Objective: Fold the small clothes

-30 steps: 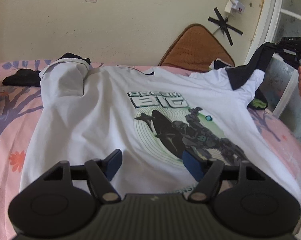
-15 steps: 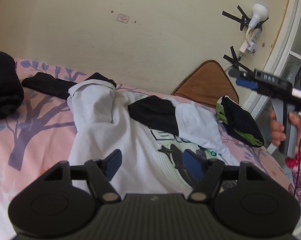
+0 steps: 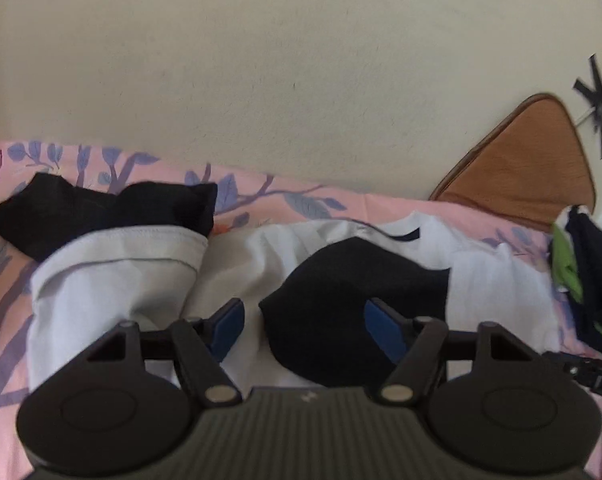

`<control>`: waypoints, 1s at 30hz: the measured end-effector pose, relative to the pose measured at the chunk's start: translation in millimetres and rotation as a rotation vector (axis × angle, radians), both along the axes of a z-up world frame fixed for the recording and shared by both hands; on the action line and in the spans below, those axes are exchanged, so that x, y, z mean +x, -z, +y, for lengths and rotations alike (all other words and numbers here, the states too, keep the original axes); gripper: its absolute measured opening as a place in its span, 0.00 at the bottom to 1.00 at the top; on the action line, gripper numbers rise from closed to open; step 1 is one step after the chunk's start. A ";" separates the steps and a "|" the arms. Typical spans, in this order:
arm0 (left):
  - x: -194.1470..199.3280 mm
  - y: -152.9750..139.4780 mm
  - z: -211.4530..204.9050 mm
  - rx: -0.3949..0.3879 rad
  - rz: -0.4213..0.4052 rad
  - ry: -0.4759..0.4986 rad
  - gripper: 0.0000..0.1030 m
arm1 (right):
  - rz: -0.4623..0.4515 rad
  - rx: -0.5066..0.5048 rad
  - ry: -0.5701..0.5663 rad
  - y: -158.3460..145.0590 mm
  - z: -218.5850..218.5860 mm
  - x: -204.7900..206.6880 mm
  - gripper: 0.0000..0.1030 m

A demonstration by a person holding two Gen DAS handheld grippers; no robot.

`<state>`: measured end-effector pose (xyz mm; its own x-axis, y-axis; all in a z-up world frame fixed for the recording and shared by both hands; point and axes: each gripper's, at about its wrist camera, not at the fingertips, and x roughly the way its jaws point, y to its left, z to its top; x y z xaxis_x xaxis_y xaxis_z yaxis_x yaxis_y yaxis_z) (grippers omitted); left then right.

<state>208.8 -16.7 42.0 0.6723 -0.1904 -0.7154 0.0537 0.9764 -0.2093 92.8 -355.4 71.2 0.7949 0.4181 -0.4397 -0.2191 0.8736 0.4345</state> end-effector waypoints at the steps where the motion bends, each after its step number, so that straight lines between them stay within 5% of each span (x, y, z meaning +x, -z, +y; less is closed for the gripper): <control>1: 3.4 9.6 -1.7 -0.018 0.055 0.007 0.11 | -0.020 -0.002 0.005 -2.2 -0.8 -1.4 0.07; 5: -21.3 10.7 -8.8 -0.170 0.091 0.062 0.08 | -0.196 -0.229 0.202 -23.9 -3.4 -17.0 0.03; 9: -58.6 11.1 -19.4 -0.115 0.052 0.100 0.17 | -0.120 -0.328 0.213 -13.7 7.6 -7.7 0.05; 10: -68.3 8.3 -13.4 -0.129 0.051 0.111 0.28 | -0.142 -0.356 0.216 -15.3 13.7 -13.9 0.08; 11: -82.8 2.4 -3.0 -0.150 0.027 0.122 0.37 | -0.172 -0.362 0.210 -19.2 16.5 -23.8 0.11; 13: -114.7 -10.2 22.7 -0.159 -0.063 0.126 0.40 | -0.230 -0.328 0.203 -31.9 16.3 -45.0 0.29; 15: -149.6 -21.4 56.1 -0.126 -0.165 0.079 0.41 | -0.287 -0.298 0.183 -50.5 15.1 -66.1 0.29; 19: -179.2 -22.7 116.9 -0.050 -0.255 -0.104 0.44 | -0.345 -0.251 0.000 -101.0 51.1 -76.3 0.30; 23: -172.6 -6.5 160.2 -0.084 -0.256 -0.266 0.42 | -0.374 -0.187 -0.279 -158.4 137.9 -56.7 0.30; 28: -176.7 4.0 185.0 -0.164 -0.268 -0.315 0.42 | -0.270 -0.246 -0.557 -181.6 298.2 8.7 0.55; 30: -178.2 7.9 190.9 -0.152 -0.251 -0.332 0.42 | -0.174 -0.266 -0.610 -170.8 356.9 44.3 0.55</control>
<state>30.6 174.2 34.1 0.8642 -0.0250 -0.5024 -0.1904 0.9083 -0.3726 137.1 1.5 242.0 0.5196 0.7089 -0.4770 -0.7530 0.6437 0.1365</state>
